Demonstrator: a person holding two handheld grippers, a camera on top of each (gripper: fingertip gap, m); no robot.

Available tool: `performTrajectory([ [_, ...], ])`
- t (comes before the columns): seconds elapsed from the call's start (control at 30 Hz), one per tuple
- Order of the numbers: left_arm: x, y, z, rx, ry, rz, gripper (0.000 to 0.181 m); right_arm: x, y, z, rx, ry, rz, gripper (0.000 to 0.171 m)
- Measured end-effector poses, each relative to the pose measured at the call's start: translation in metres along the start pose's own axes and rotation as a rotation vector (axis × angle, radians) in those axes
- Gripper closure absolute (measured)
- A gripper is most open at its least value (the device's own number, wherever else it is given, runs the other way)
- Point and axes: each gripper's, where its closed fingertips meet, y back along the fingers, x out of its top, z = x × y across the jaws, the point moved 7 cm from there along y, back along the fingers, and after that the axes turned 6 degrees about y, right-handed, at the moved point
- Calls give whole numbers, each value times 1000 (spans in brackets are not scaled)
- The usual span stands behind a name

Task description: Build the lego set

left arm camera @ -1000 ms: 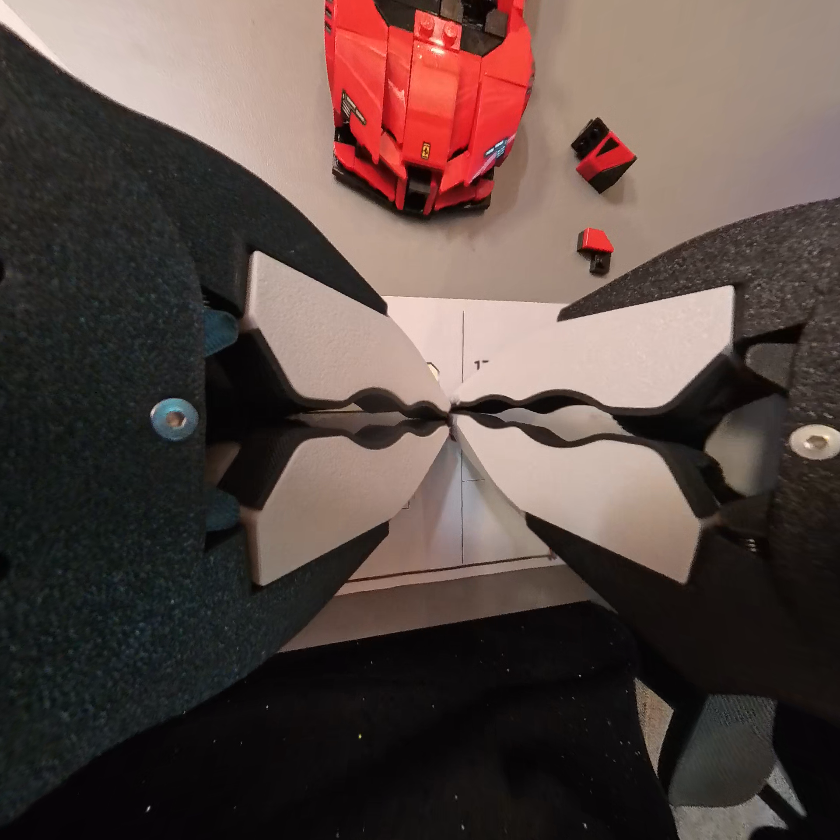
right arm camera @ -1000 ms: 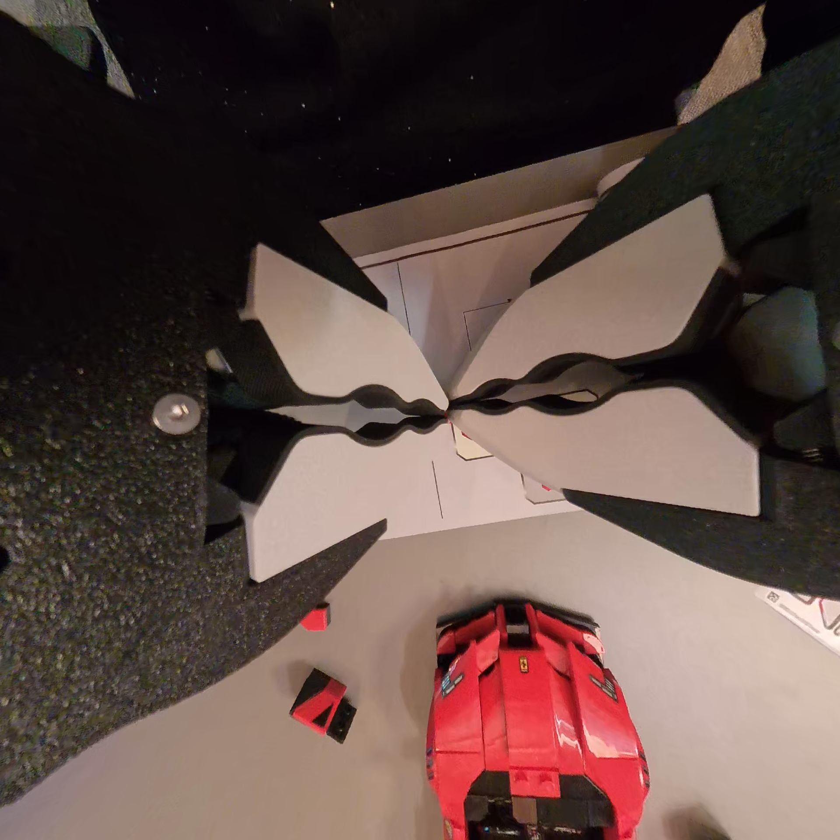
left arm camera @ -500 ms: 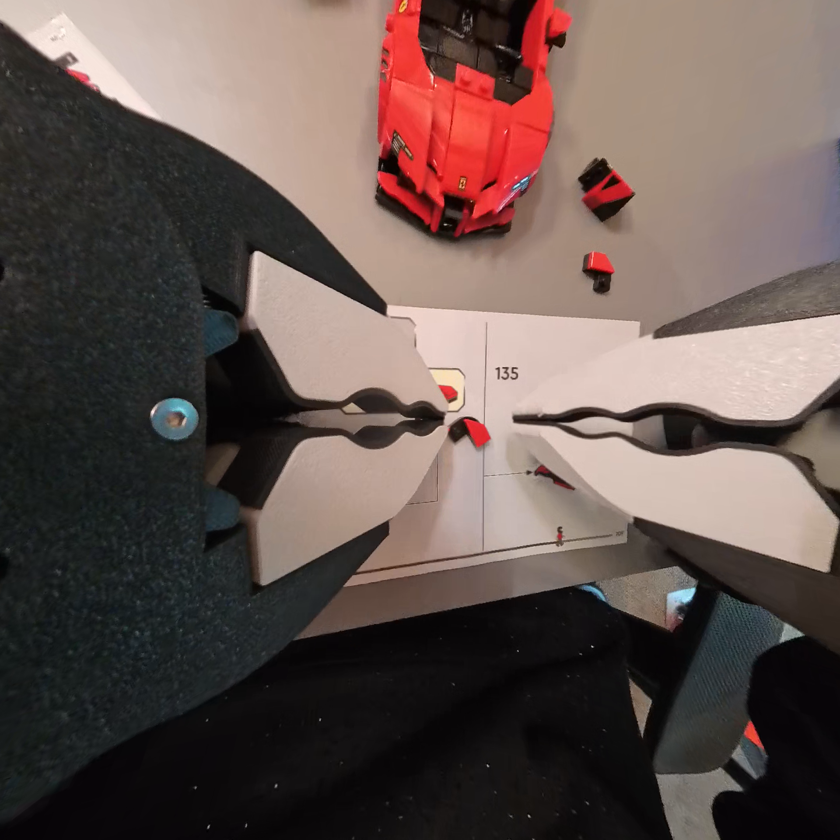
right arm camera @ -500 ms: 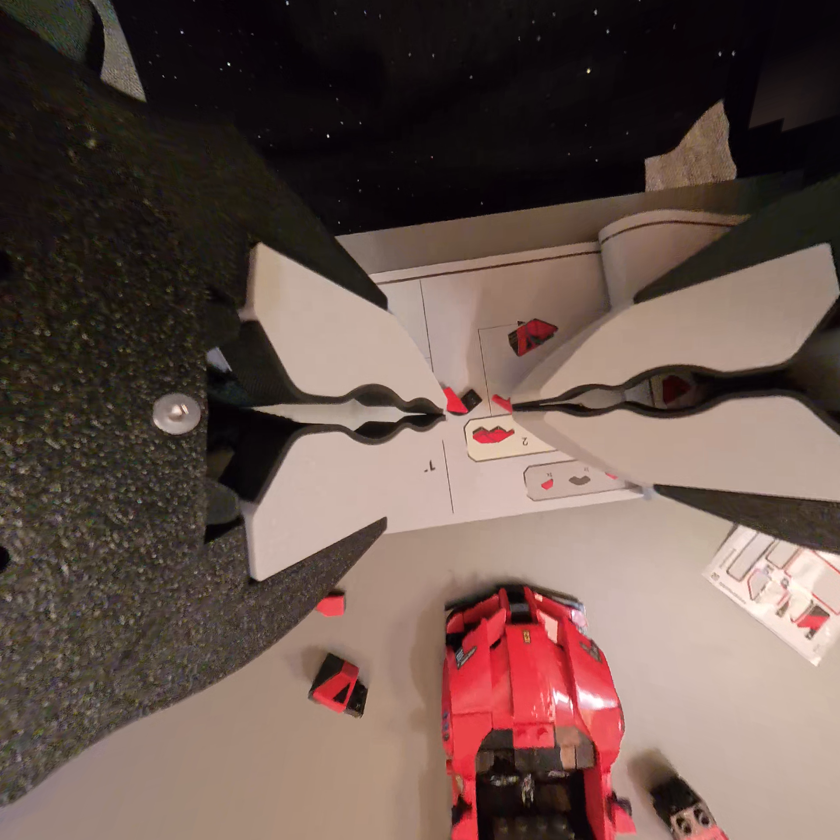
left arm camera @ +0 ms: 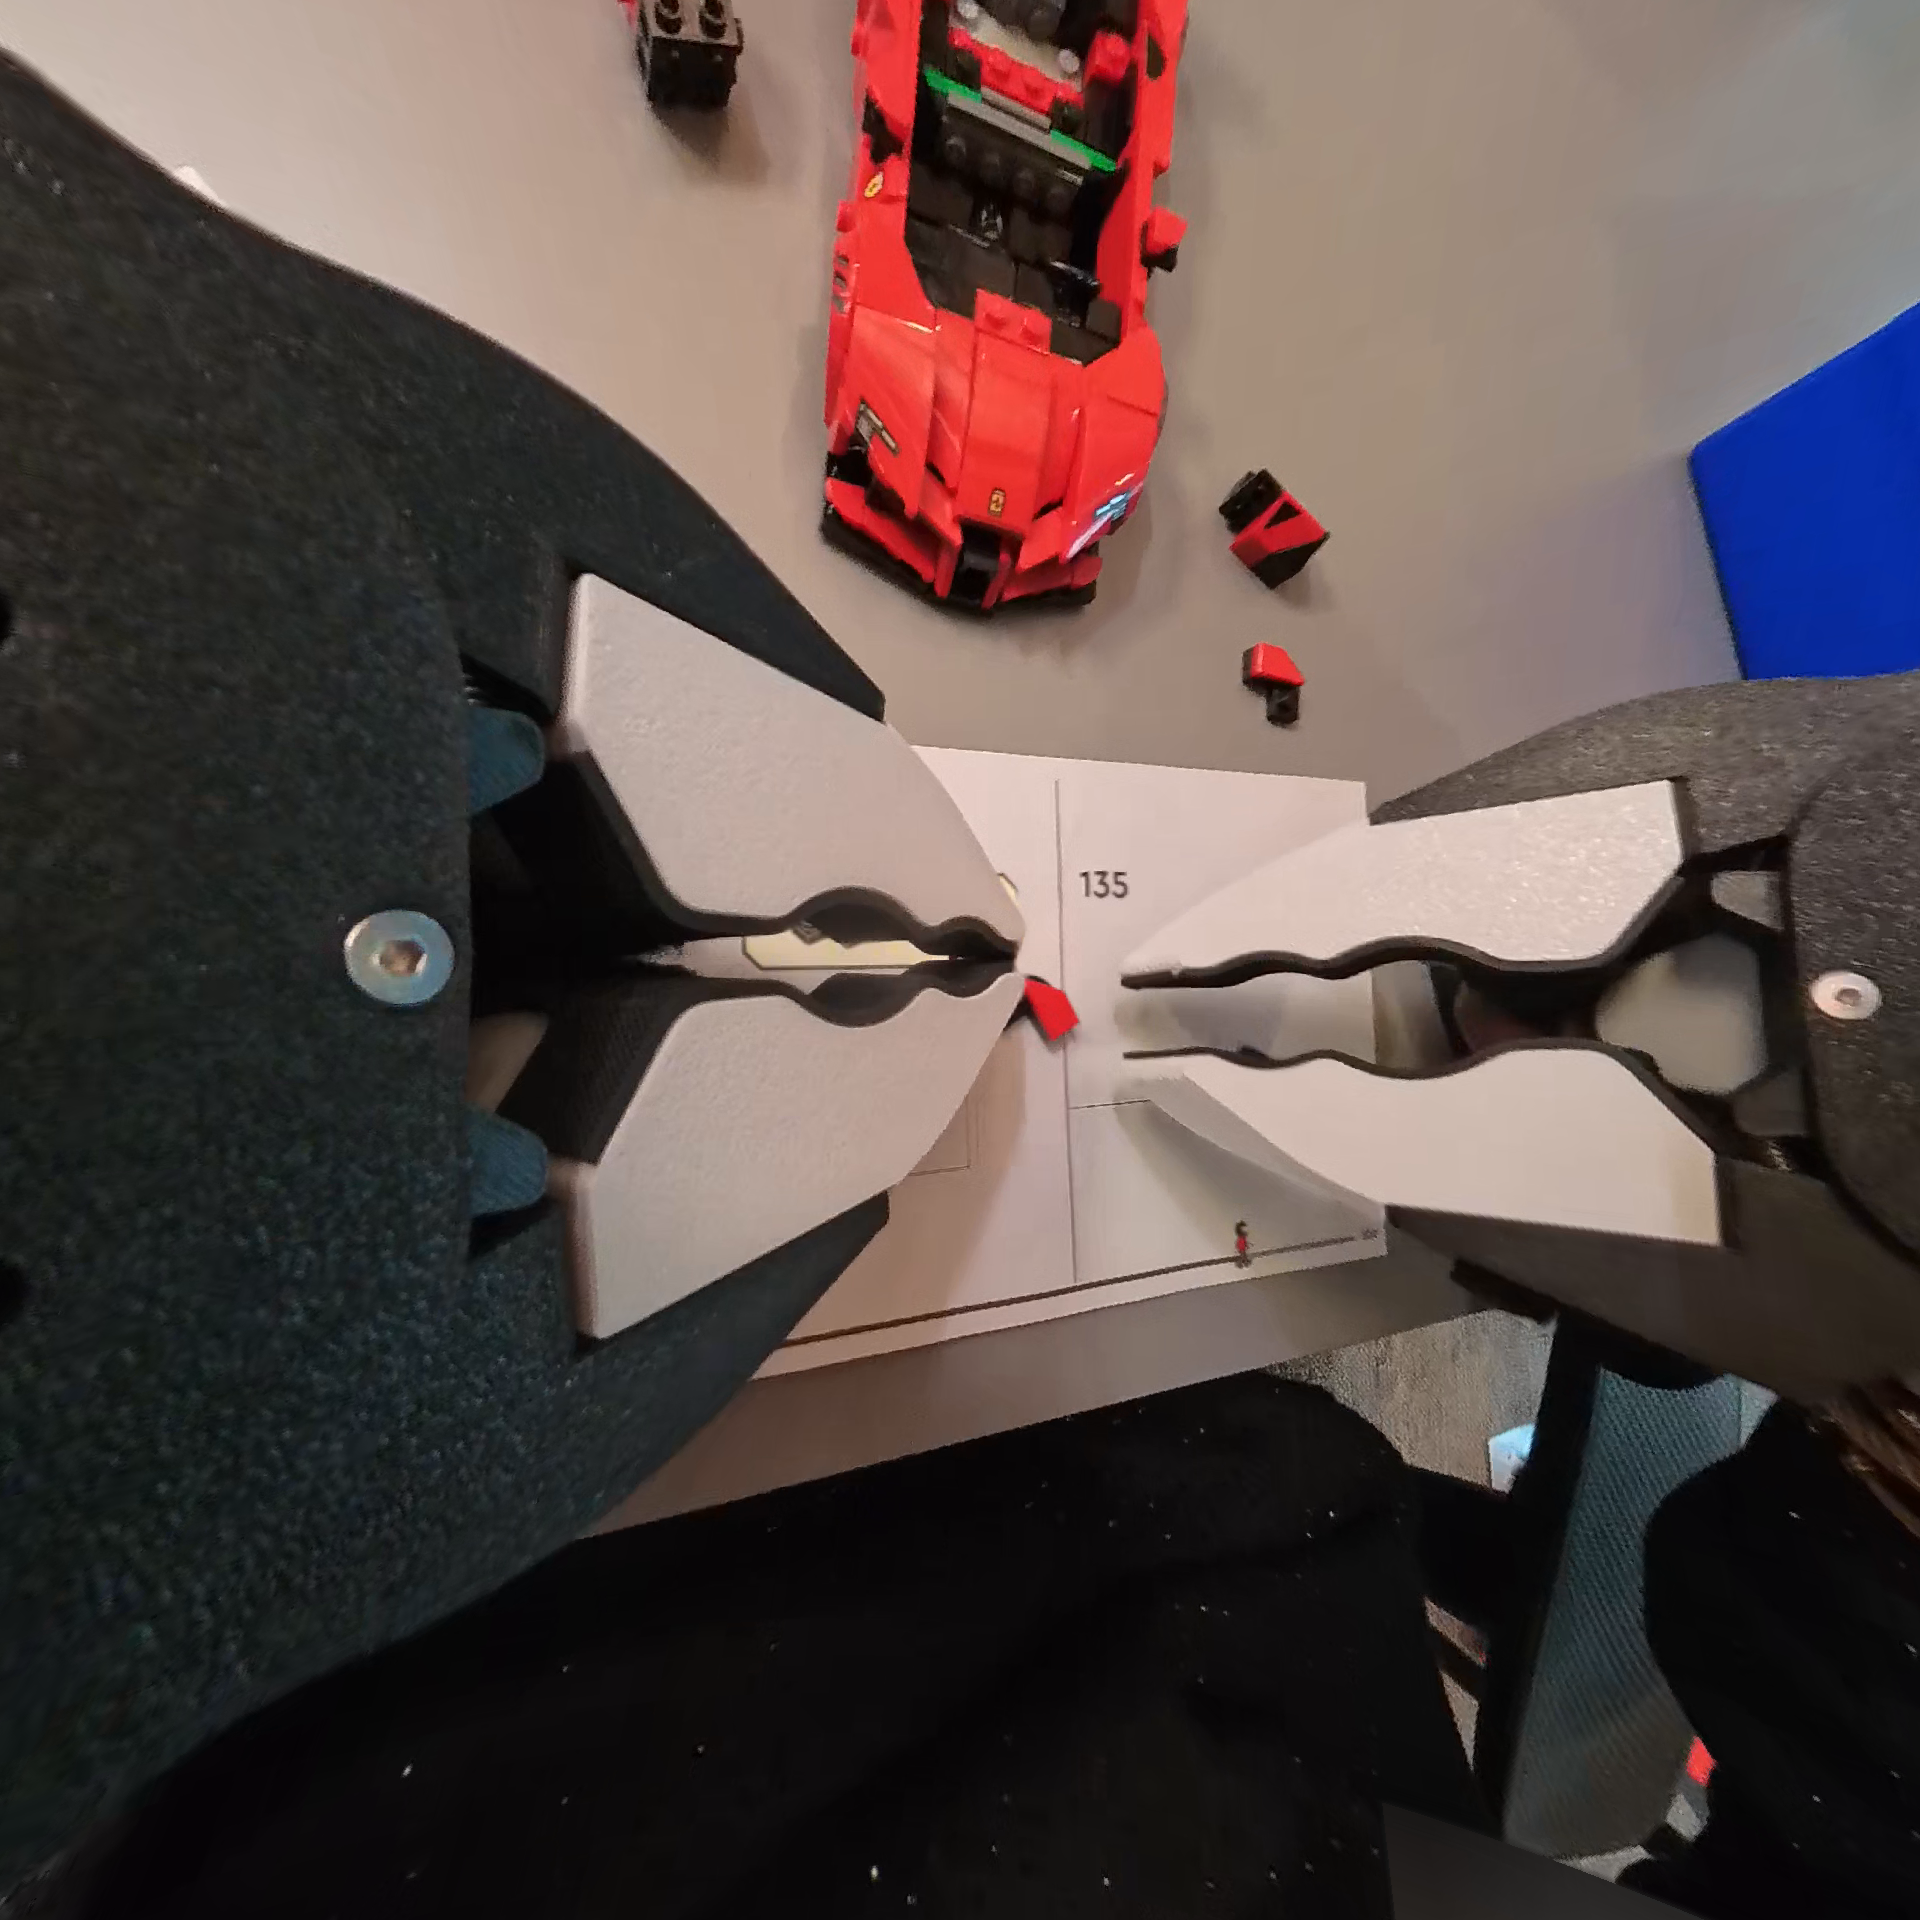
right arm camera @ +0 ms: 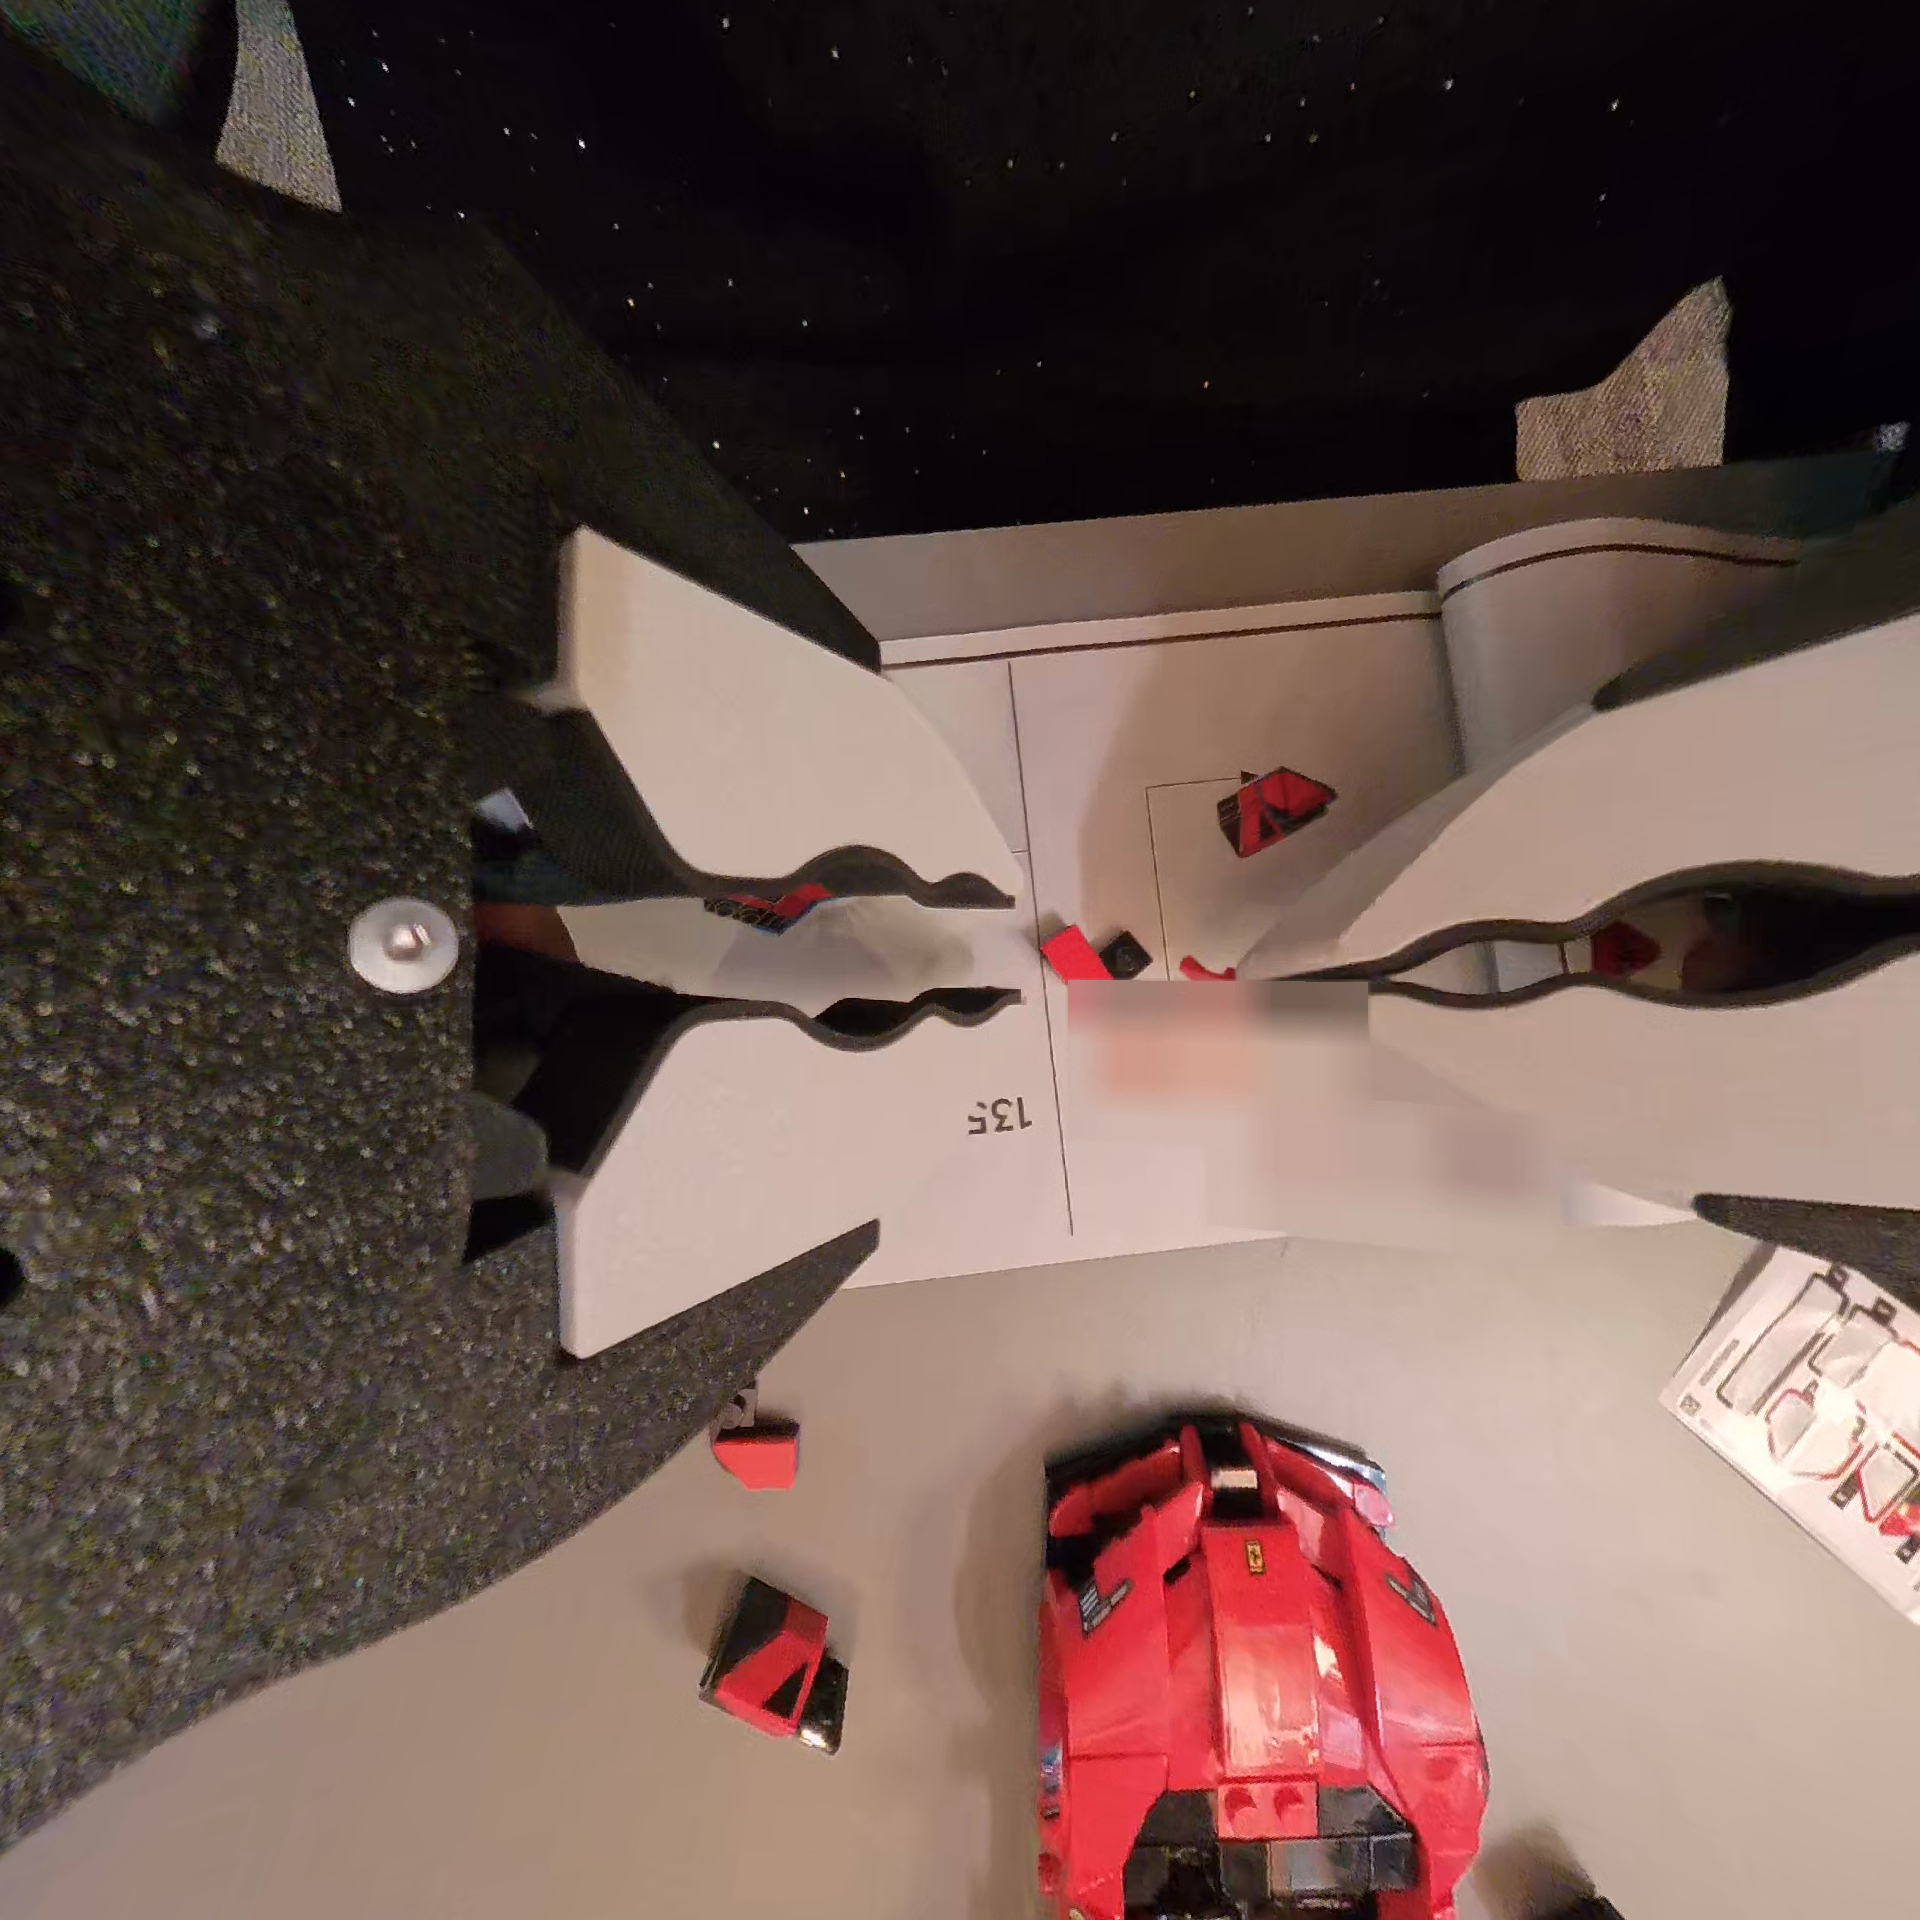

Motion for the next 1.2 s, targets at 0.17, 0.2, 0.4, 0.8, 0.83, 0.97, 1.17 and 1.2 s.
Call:
performTrajectory([
  [0.17, 7, -10, 6, 31, -138, 22, 181, -2, -2, -1, -3, -4, 10, 157],
  [0.2, 6, -13, 6, 43, -159, 8, 181, -2, -2, -1, -1, -2, 10, 157],
  [0.4, -2, -21, 10, 54, -233, -48, 181, -3, -2, -2, -1, 0, 22, 157],
  [0.8, -7, -8, 6, 49, -164, -45, 181, 4, -2, 7, 40, 11, 67, 156],
  [0.83, -8, -7, 7, 31, -149, -48, 177, 5, -3, 7, 50, 11, 65, 155],
  [0.97, -14, -8, 12, -14, -138, -60, 172, 10, -9, 6, 55, 22, 44, 156],
  [1.17, -19, -3, 14, -8, -155, -70, 161, 22, -14, -8, 12, 90, 38, 156],
  [1.2, -19, -2, 14, -8, -155, -70, 160, 23, -16, -9, -7, 95, 25, 156],
])
